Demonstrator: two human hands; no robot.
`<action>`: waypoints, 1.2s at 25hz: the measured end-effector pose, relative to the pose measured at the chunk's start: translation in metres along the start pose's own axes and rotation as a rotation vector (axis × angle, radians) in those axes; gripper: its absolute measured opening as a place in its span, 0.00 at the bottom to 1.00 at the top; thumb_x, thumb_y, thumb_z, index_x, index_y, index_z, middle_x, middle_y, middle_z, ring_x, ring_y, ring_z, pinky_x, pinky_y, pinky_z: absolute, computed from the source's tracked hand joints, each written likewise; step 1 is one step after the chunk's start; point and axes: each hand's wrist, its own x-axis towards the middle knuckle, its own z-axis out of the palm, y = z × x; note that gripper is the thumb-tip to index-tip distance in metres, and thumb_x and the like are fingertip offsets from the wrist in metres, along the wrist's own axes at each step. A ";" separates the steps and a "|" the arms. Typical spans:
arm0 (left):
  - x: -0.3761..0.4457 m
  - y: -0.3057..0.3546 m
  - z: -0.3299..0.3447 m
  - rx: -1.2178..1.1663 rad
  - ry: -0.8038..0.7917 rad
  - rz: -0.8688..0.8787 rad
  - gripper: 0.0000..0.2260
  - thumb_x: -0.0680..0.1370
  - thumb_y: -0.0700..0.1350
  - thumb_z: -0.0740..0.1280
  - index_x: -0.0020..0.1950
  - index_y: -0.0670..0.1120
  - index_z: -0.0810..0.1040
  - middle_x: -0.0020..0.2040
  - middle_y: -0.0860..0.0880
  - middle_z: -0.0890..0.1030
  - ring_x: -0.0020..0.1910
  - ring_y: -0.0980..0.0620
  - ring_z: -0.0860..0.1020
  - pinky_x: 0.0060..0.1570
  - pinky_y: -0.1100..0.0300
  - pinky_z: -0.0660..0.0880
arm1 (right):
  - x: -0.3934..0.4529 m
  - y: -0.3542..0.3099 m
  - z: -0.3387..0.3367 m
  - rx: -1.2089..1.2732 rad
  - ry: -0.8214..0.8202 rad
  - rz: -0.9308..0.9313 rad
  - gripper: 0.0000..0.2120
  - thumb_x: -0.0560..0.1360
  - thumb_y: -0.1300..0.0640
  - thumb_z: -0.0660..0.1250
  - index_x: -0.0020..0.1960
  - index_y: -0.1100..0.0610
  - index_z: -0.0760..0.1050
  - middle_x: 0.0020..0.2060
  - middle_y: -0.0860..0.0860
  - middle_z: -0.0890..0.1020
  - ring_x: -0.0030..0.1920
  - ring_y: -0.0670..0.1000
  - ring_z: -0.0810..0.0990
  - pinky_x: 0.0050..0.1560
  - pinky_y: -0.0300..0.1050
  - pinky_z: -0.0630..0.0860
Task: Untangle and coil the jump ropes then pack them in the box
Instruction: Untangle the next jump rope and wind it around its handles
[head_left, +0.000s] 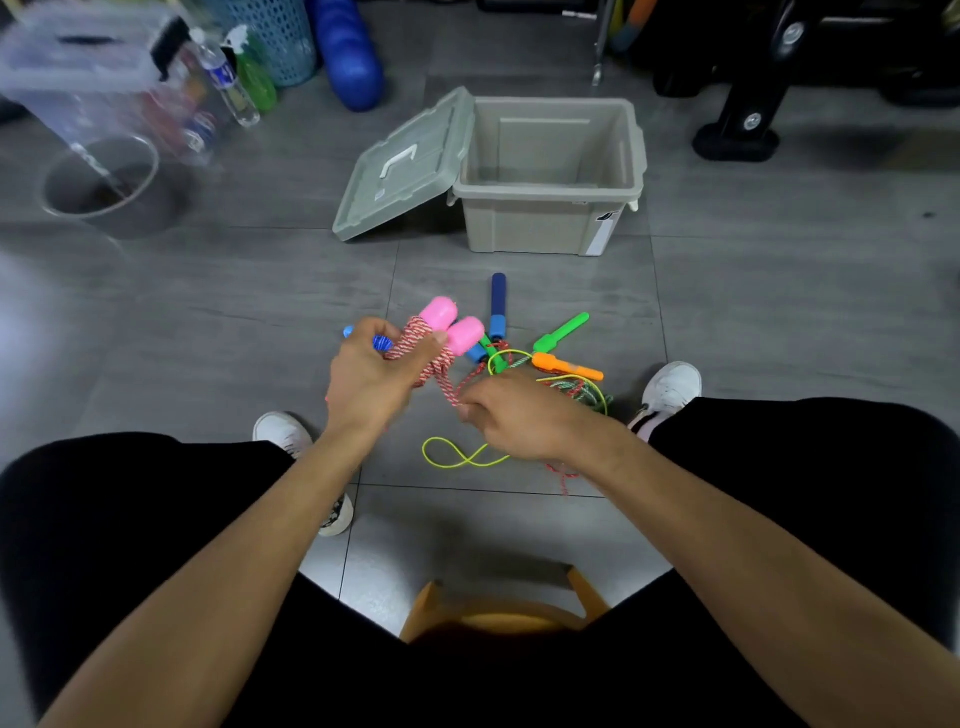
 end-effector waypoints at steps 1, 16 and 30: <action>0.001 -0.004 -0.001 0.162 0.026 0.064 0.23 0.61 0.70 0.73 0.43 0.57 0.71 0.41 0.48 0.83 0.39 0.43 0.83 0.44 0.41 0.79 | -0.002 -0.006 -0.005 -0.087 -0.019 -0.019 0.10 0.77 0.59 0.59 0.37 0.55 0.68 0.32 0.49 0.70 0.37 0.52 0.69 0.38 0.45 0.63; -0.022 -0.016 0.010 0.856 -0.120 0.945 0.24 0.71 0.70 0.61 0.51 0.50 0.73 0.32 0.46 0.80 0.32 0.41 0.80 0.30 0.56 0.70 | -0.002 0.007 -0.065 0.012 0.125 -0.094 0.08 0.77 0.52 0.65 0.45 0.55 0.79 0.31 0.42 0.73 0.33 0.39 0.71 0.36 0.38 0.66; -0.009 0.004 -0.014 -0.443 -0.229 0.040 0.14 0.68 0.57 0.71 0.38 0.47 0.75 0.27 0.45 0.75 0.23 0.48 0.69 0.41 0.30 0.69 | -0.001 0.073 -0.027 0.333 0.071 0.175 0.12 0.79 0.50 0.62 0.44 0.52 0.82 0.35 0.55 0.77 0.33 0.51 0.72 0.37 0.41 0.68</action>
